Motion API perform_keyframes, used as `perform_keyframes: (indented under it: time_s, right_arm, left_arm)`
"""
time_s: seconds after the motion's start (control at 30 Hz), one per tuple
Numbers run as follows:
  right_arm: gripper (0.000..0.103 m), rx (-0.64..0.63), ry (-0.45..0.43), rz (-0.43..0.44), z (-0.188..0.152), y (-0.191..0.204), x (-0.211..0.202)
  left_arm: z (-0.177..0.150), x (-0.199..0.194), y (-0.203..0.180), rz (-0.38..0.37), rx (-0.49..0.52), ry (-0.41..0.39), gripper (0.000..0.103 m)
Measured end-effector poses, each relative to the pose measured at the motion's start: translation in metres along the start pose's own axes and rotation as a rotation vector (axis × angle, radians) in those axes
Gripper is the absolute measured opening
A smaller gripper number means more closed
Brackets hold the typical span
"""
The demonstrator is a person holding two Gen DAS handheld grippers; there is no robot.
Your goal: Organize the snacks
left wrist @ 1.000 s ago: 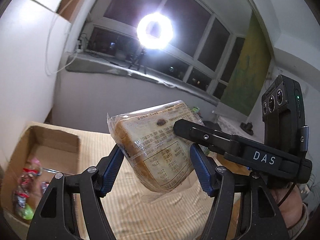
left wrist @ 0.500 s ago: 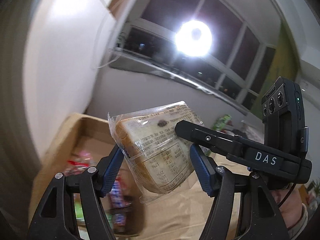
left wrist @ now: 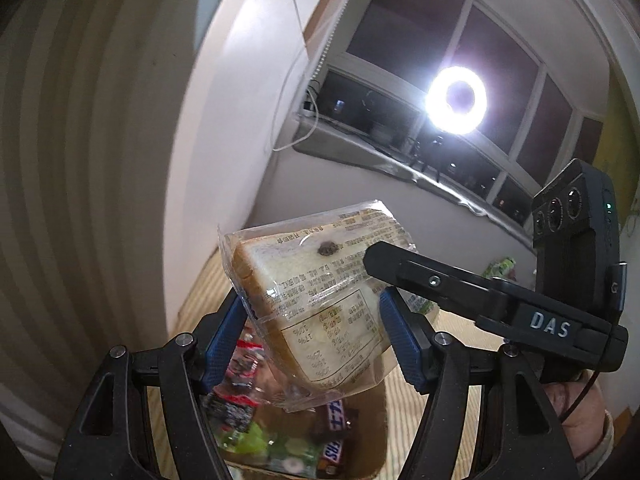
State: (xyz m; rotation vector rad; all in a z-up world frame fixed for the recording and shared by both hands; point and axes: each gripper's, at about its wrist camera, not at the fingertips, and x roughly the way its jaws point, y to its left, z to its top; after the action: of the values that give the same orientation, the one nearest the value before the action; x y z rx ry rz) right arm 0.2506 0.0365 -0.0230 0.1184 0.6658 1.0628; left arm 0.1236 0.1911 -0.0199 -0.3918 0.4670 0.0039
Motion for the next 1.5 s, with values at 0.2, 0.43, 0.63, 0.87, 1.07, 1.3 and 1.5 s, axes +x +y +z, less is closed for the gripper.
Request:
perform_keyframes:
  time_s: [0.2,0.43,0.63,0.87,1.07,1.3,1.5]
  right_arm:
    - [0.058,0.041,0.008,0.025,-0.013,-0.022,-0.002]
    - [0.062,0.033,0.096,-0.2,-0.039,-0.047,0.02]
    - [0.067,-0.034,0.073,-0.32,-0.058,-0.033,0.011]
    - [0.083,-0.094,0.023,-0.391,-0.065,0.005,-0.002]
    - [0.096,-0.081,-0.01,-0.447,-0.075,0.021,-0.014]
    - [0.103,-0.093,0.001,-0.495,-0.08,0.025,-0.022]
    - [0.103,-0.058,0.002,-0.51,-0.091,0.01,-0.037]
  left_arm:
    - [-0.006,0.01,-0.004,0.02,0.009,0.023,0.066]
    - [-0.022,0.028,-0.004,0.04,0.024,0.085,0.07]
    - [-0.03,0.015,0.02,0.121,-0.03,0.077,0.076]
    - [-0.029,-0.012,0.032,0.119,-0.072,0.047,0.076]
    - [-0.028,-0.029,0.029,0.115,-0.067,0.015,0.076]
    - [-0.037,-0.037,0.025,0.13,-0.036,0.016,0.076]
    - [-0.042,-0.034,0.021,0.162,-0.023,0.033,0.076]
